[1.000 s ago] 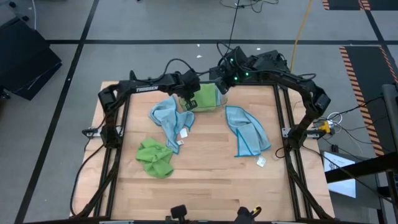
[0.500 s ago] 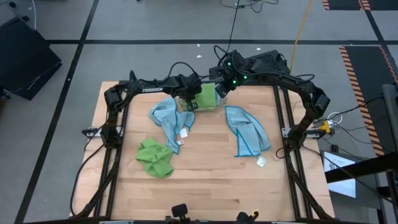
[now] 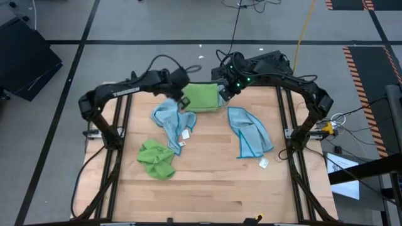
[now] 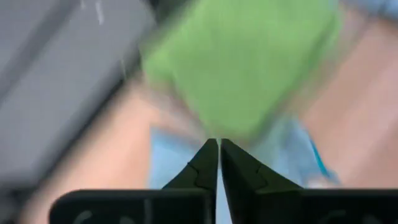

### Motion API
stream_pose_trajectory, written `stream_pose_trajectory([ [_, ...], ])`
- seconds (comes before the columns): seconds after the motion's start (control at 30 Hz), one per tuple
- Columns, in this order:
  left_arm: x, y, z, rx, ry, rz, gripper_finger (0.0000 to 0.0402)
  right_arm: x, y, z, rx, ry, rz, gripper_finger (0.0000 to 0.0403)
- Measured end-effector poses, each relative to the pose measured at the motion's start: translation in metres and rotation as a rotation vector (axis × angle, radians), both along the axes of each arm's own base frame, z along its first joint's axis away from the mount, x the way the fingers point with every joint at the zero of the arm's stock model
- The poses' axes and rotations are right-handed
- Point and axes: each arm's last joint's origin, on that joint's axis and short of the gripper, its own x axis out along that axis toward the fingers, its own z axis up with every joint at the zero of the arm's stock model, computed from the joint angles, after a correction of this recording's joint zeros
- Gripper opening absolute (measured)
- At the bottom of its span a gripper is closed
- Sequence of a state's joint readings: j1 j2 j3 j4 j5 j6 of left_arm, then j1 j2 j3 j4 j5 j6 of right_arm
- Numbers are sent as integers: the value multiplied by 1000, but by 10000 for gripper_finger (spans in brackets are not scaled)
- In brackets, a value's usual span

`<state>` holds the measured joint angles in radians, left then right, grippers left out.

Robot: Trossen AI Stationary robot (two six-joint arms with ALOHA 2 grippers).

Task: Fold microfiber towels
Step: Fold the left blue microfiber cloth

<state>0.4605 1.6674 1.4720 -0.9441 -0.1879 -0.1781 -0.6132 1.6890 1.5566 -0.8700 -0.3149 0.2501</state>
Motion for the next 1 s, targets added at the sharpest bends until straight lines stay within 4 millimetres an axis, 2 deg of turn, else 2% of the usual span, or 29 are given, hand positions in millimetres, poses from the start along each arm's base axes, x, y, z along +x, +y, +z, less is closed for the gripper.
stream_pose_trajectory([
  [0.1, -12, -25, -7, -145, 57, 92, 48, 0, 0, 0, 2, 2, 1, 0],
  [0.23, -19, -66, -25, -294, 69, 148, 102, 1, -1, 0, -6, -9, 0, 0],
  [0.43, -26, -122, -55, -366, 131, 188, 190, 1, -1, 1, -8, -12, 6, 0],
  [0.6, -29, -160, -79, -403, 136, 182, 231, -2, 1, 1, 0, 2, 12, 0],
  [0.73, -27, -180, -92, -469, 63, 231, 238, -5, 5, 7, -44, -2, 79, 0],
  [1.0, -22, -200, -91, -480, -55, 355, 239, -18, 16, 28, -103, -41, 130, 0],
])
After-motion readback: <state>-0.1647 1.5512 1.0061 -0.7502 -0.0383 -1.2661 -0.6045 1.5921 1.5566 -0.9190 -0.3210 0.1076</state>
